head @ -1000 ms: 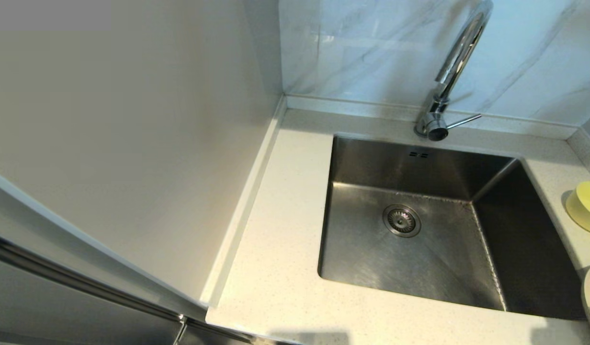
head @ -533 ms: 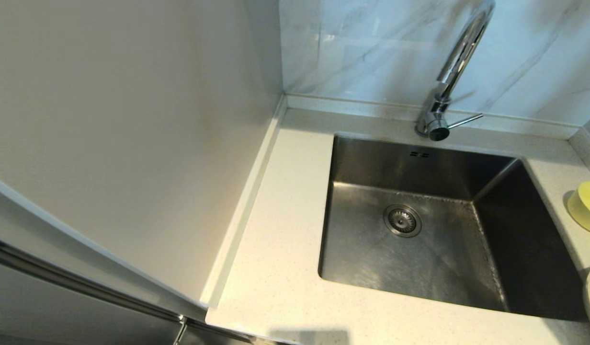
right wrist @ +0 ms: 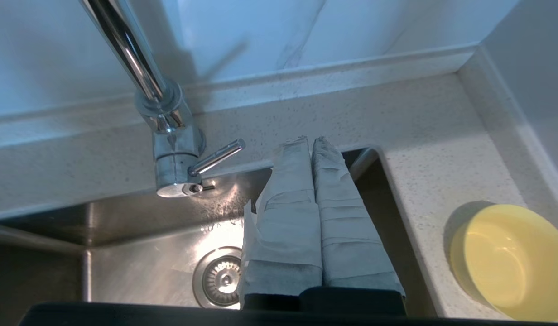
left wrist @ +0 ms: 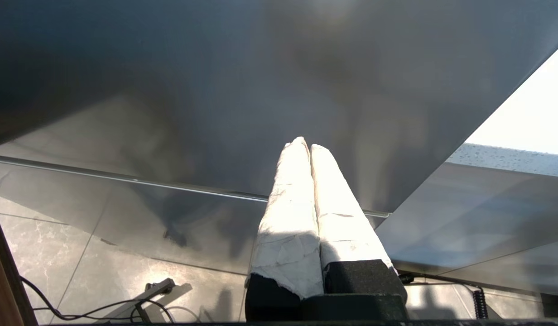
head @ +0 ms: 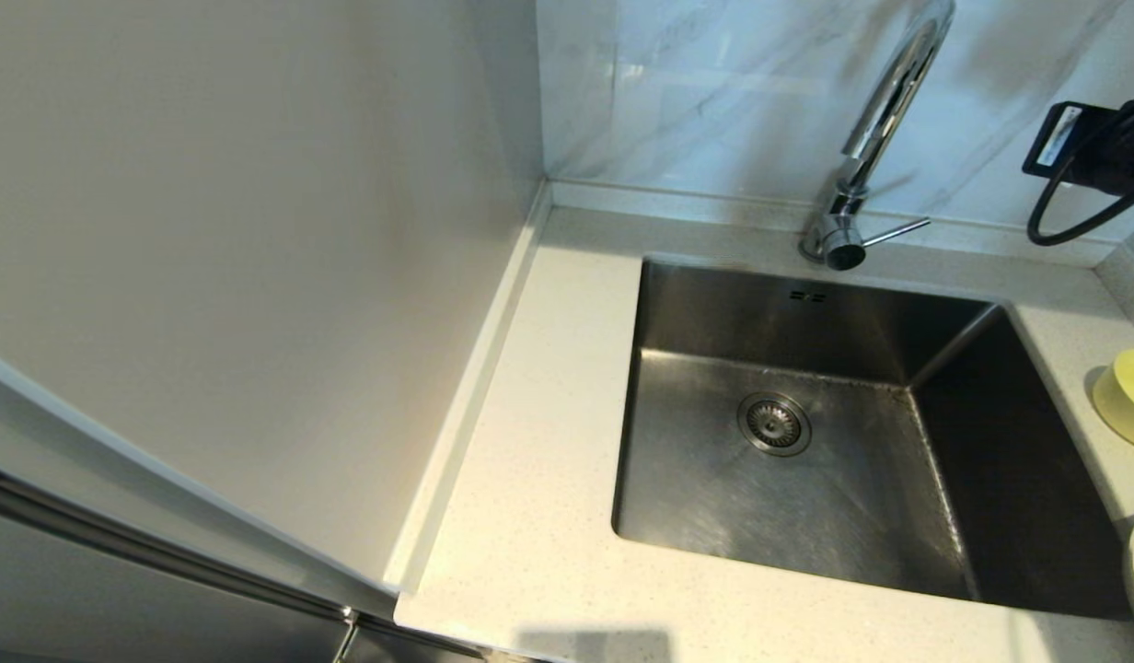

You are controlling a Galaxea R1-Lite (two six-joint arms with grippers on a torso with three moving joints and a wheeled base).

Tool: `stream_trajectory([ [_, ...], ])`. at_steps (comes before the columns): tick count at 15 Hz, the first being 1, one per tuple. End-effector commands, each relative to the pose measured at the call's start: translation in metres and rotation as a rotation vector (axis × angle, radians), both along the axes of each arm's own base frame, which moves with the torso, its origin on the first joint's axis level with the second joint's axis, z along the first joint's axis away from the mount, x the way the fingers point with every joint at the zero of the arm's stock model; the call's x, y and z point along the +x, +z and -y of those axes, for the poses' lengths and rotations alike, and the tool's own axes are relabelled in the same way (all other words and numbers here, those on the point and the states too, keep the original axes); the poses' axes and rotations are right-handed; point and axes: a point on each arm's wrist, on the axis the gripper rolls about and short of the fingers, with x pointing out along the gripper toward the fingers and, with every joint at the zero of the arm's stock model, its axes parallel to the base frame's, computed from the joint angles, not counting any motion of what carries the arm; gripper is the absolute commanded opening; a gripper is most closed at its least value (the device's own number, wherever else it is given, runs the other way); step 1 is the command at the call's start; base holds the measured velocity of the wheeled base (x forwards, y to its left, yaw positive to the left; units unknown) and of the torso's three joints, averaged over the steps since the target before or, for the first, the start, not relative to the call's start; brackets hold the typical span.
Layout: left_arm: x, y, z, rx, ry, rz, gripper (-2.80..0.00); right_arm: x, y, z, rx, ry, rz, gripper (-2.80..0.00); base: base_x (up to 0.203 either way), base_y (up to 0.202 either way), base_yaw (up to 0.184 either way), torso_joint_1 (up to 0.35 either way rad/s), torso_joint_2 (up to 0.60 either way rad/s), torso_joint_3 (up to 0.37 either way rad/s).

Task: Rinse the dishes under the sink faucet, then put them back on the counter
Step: Turn on the faucet

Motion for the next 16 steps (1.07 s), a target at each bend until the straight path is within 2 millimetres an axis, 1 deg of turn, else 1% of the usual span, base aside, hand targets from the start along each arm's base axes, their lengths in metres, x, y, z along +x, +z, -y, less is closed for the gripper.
stream_trajectory([
  [1,0.000,0.000,0.000,0.000,0.001,0.000,-2.80,0.021,-0.014,-0.001,-0.005,0.000,-0.044,-2.80,0.000,0.000,0.000,0.000,0.00,0.000],
  [3,0.000,0.000,0.000,0.000,0.001,0.000,-2.80,0.036,-0.018,-0.002,-0.014,0.007,-0.054,-2.80,0.000,0.000,0.000,0.000,0.00,0.000],
  [8,0.000,0.000,0.000,0.000,0.001,0.000,-2.80,0.074,-0.037,-0.013,-0.017,0.035,-0.082,-2.80,0.000,0.000,0.000,0.000,0.00,0.000],
  [13,0.000,0.000,0.000,0.000,0.001,0.000,-2.80,0.115,-0.055,-0.016,-0.029,0.027,-0.082,-2.80,0.000,0.000,0.000,0.000,0.00,0.000],
  [15,0.000,0.000,0.000,0.000,0.001,0.000,-2.80,0.127,-0.065,-0.018,-0.056,0.025,-0.092,-2.80,0.000,0.000,0.000,0.000,0.00,0.000],
  [16,0.000,0.000,0.000,0.000,0.001,0.000,-2.80,0.131,-0.067,-0.017,-0.072,0.011,-0.073,-2.80,0.000,0.000,0.000,0.000,0.00,0.000],
])
